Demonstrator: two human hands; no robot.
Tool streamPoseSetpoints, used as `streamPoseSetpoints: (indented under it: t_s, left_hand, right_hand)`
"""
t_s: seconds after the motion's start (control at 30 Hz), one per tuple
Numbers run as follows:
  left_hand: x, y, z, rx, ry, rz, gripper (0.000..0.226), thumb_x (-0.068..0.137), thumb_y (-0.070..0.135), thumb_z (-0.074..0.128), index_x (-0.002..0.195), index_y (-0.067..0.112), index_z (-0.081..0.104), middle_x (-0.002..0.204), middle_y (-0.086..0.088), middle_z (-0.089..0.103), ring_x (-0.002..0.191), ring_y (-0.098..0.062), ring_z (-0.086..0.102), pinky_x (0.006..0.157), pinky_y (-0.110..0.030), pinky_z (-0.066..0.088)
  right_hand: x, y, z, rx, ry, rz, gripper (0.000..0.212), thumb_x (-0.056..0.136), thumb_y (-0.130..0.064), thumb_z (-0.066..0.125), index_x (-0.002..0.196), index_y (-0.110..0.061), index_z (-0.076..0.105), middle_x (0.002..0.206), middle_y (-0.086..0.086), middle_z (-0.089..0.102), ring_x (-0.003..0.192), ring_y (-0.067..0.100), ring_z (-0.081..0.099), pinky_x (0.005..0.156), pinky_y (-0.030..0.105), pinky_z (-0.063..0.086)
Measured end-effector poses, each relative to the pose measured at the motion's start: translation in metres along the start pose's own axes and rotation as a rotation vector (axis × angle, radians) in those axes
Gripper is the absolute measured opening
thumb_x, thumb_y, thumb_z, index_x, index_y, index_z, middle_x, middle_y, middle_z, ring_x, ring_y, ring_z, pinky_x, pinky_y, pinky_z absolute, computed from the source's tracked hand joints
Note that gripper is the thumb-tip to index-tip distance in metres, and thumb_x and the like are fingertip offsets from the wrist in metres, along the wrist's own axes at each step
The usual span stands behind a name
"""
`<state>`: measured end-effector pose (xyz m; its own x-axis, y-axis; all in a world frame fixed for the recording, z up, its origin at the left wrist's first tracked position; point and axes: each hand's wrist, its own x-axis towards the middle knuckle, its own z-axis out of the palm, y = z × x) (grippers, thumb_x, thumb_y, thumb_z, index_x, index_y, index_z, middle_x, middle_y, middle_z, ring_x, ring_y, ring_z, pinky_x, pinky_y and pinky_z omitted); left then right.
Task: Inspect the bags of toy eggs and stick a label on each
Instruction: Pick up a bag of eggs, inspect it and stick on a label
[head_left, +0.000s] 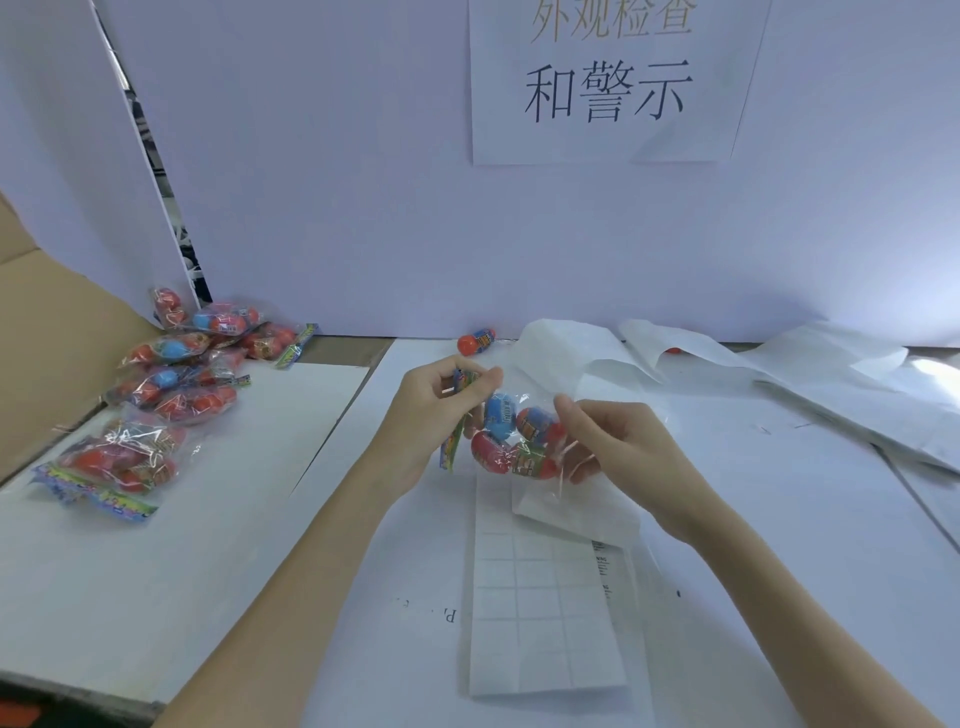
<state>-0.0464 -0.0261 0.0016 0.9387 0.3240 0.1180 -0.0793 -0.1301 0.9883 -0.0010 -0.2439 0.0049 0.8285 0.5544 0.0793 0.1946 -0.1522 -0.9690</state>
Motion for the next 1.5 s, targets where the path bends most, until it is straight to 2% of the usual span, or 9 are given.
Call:
streamPoseSetpoints:
  t_s: [0.17, 0.43, 0.63, 0.8, 0.93, 1.03, 1.2, 1.4, 1.5]
  left_hand:
    - [-0.002, 0.002, 0.006, 0.013, 0.116, 0.073, 0.023, 0.088, 0.034, 0.082, 0.074, 0.017, 0.074, 0.061, -0.001, 0.065, 0.049, -0.012, 0.05, 0.05, -0.019, 0.046]
    - [-0.002, -0.002, 0.009, 0.242, 0.342, 0.287, 0.025, 0.098, 0.028, 0.073, 0.077, 0.017, 0.068, 0.065, 0.01, 0.067, 0.056, -0.009, 0.063, 0.053, -0.014, 0.045]
    - [0.001, -0.009, 0.013, 0.332, 0.417, 0.288, 0.025, 0.104, 0.024, 0.064, 0.083, 0.011, 0.063, 0.07, 0.008, 0.065, 0.065, -0.003, 0.063, 0.061, -0.011, 0.043]
    - [-0.002, -0.008, 0.012, 0.462, 0.254, 0.35, 0.017, 0.104, 0.008, 0.055, 0.109, 0.015, 0.07, 0.095, 0.009, 0.067, 0.083, -0.004, 0.059, 0.071, -0.011, 0.045]
    - [-0.005, 0.0, 0.015, 0.241, -0.051, 0.222, 0.021, 0.103, 0.036, 0.061, 0.102, 0.024, 0.077, 0.088, 0.011, 0.074, 0.079, -0.011, 0.066, 0.073, -0.024, 0.056]
    - [-0.006, 0.0, 0.015, 0.189, -0.006, 0.203, 0.017, 0.1, 0.023, 0.068, 0.088, 0.029, 0.078, 0.08, 0.008, 0.075, 0.066, -0.015, 0.065, 0.066, -0.026, 0.058]
    - [-0.002, -0.002, 0.011, 0.109, 0.074, 0.178, 0.022, 0.101, 0.019, 0.066, 0.084, 0.026, 0.078, 0.075, 0.005, 0.073, 0.055, -0.01, 0.055, 0.056, -0.023, 0.051]
    - [-0.003, -0.001, 0.015, 0.172, -0.026, 0.134, 0.031, 0.105, 0.04, 0.056, 0.087, 0.017, 0.066, 0.081, 0.01, 0.071, 0.071, -0.004, 0.064, 0.069, -0.02, 0.054]
    - [-0.005, -0.002, 0.013, 0.149, -0.137, 0.08, 0.044, 0.087, 0.058, 0.065, 0.103, 0.017, 0.065, 0.098, 0.007, 0.075, 0.09, -0.01, 0.073, 0.08, -0.024, 0.059]
  right_hand:
    - [0.001, 0.006, 0.003, -0.244, 0.127, -0.073, 0.042, 0.107, -0.031, 0.056, 0.075, -0.014, 0.077, 0.067, 0.002, 0.075, 0.056, 0.024, 0.072, 0.056, 0.028, 0.055]
    - [-0.001, 0.002, 0.019, -0.076, 0.136, -0.08, 0.038, 0.109, -0.03, 0.051, 0.096, -0.009, 0.08, 0.08, -0.001, 0.078, 0.067, 0.018, 0.075, 0.054, 0.027, 0.057]
    - [-0.005, -0.005, 0.016, 0.236, -0.049, 0.05, 0.022, 0.101, -0.014, 0.067, 0.123, -0.011, 0.068, 0.099, 0.016, 0.079, 0.085, 0.029, 0.078, 0.063, 0.033, 0.061]
    - [-0.003, -0.005, 0.01, 0.273, 0.001, 0.064, 0.017, 0.105, -0.015, 0.059, 0.116, -0.014, 0.072, 0.094, 0.022, 0.071, 0.074, 0.023, 0.063, 0.064, 0.03, 0.055]
    - [-0.002, -0.003, 0.012, 0.209, -0.009, 0.01, 0.024, 0.102, -0.036, 0.064, 0.113, -0.021, 0.078, 0.094, 0.008, 0.077, 0.075, 0.017, 0.063, 0.065, 0.027, 0.053]
    - [0.001, -0.001, 0.013, 0.226, 0.084, 0.002, 0.034, 0.095, -0.043, 0.068, 0.107, -0.013, 0.078, 0.083, 0.004, 0.076, 0.069, 0.016, 0.064, 0.063, 0.024, 0.052]
    - [0.004, 0.002, 0.009, 0.221, 0.158, -0.021, 0.027, 0.102, -0.028, 0.065, 0.098, -0.004, 0.076, 0.079, 0.005, 0.076, 0.062, 0.015, 0.061, 0.06, 0.024, 0.052]
    - [0.003, 0.004, 0.009, 0.21, 0.164, -0.02, 0.026, 0.106, -0.02, 0.06, 0.098, -0.005, 0.08, 0.081, 0.011, 0.076, 0.06, 0.016, 0.065, 0.059, 0.022, 0.054]
    - [0.003, 0.005, 0.009, 0.223, 0.186, 0.007, 0.026, 0.105, -0.02, 0.06, 0.098, -0.006, 0.082, 0.083, 0.01, 0.078, 0.06, 0.017, 0.067, 0.059, 0.022, 0.056]
